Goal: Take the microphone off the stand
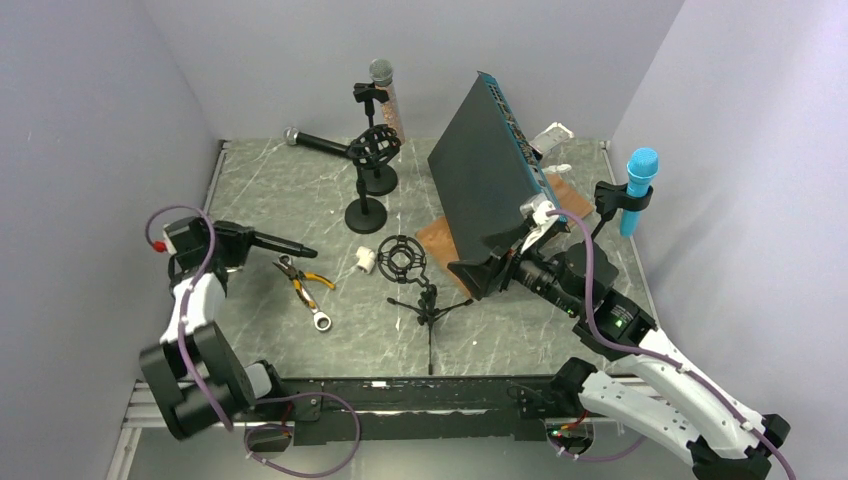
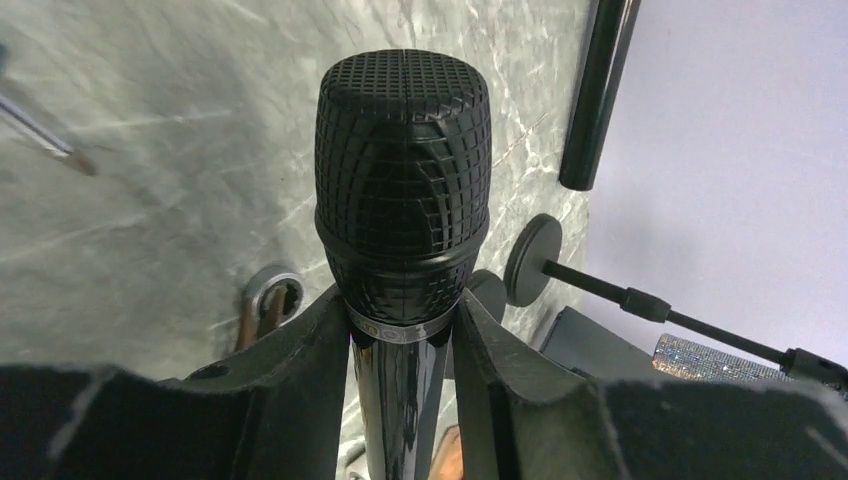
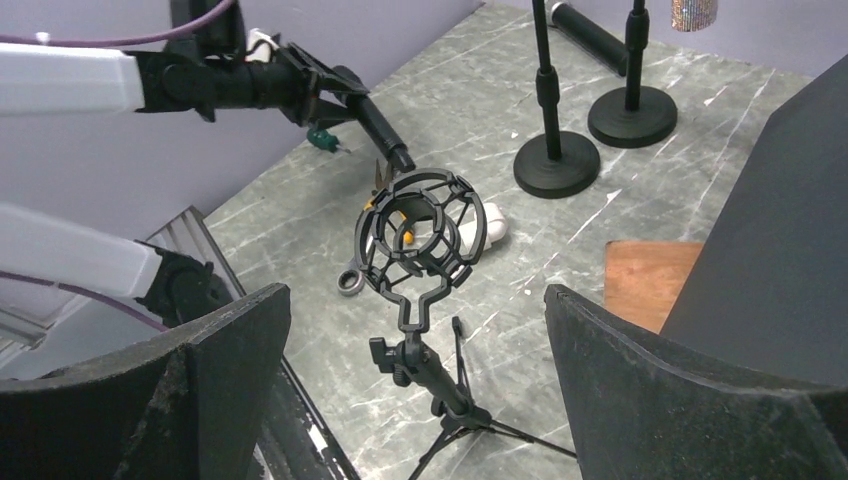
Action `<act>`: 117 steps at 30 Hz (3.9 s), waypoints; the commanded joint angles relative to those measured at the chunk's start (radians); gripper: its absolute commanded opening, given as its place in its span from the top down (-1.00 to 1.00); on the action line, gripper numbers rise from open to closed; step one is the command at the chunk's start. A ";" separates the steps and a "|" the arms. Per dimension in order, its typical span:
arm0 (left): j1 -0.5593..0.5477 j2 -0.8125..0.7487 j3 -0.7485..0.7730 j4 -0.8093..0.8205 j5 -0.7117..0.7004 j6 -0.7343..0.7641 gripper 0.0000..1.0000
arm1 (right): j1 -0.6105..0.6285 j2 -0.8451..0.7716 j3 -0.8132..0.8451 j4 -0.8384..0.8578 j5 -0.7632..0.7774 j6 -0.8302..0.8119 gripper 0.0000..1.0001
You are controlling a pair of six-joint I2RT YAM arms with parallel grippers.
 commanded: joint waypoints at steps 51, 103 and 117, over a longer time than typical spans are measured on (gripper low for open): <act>-0.181 0.673 0.484 0.590 0.311 -0.234 -0.99 | -0.001 0.461 0.421 -0.065 0.006 0.016 -1.00; -0.366 0.145 0.497 0.139 0.568 0.486 -0.99 | -0.221 1.115 0.844 0.084 -0.211 0.726 0.74; -0.481 0.166 0.600 0.033 0.526 0.439 -0.99 | -0.295 1.139 0.944 -0.026 -0.434 0.742 1.00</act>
